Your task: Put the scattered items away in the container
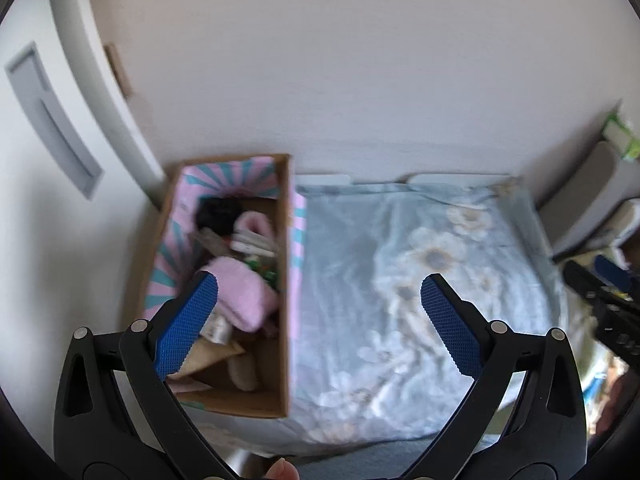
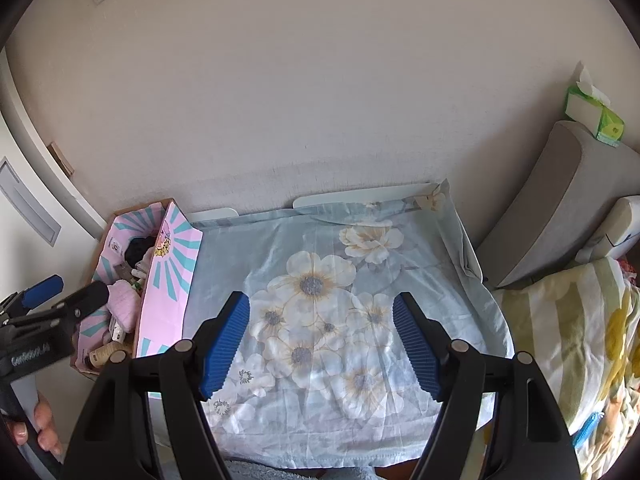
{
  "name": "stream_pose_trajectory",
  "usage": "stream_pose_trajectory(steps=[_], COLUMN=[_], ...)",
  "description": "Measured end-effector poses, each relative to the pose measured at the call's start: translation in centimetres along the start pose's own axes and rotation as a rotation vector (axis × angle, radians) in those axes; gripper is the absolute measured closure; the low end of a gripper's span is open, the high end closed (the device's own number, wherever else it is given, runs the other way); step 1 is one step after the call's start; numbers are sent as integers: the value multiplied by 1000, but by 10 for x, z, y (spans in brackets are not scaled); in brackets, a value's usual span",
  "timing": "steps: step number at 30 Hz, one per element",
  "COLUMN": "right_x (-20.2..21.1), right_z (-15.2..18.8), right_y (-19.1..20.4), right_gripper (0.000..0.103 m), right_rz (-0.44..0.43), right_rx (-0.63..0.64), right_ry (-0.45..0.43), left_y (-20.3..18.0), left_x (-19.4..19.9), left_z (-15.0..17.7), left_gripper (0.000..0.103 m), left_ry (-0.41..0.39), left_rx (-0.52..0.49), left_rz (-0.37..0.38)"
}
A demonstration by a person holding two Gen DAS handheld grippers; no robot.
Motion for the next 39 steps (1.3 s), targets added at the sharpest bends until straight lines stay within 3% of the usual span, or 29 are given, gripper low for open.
stream_pose_trajectory(steps=[2, 9, 22, 39], right_x=[0, -4, -2, -1], right_z=[1, 7, 11, 14], right_y=[0, 2, 5, 5], right_gripper=[33, 33, 33, 33], right_rz=[1, -3, 1, -2], right_rx=[3, 17, 37, 44], right_ry=[-2, 12, 7, 11], left_y=[2, -1, -3, 4], left_x=[-2, -5, -4, 5], left_z=[2, 10, 14, 12], left_gripper=[1, 1, 1, 1], left_ry=[17, 47, 50, 22], left_rx=[-13, -17, 35, 51], left_rz=[-40, -64, -9, -23])
Point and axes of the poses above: each gripper's, at about its wrist camera, not at the fingertips, and x roughly against the way its jaws point, y to its left, z to its underside, the point moved 10 cm from there along -x, roughly the way its jaws point, and after that the axes turned 14 degrees about -x, right-handed, at the moved point
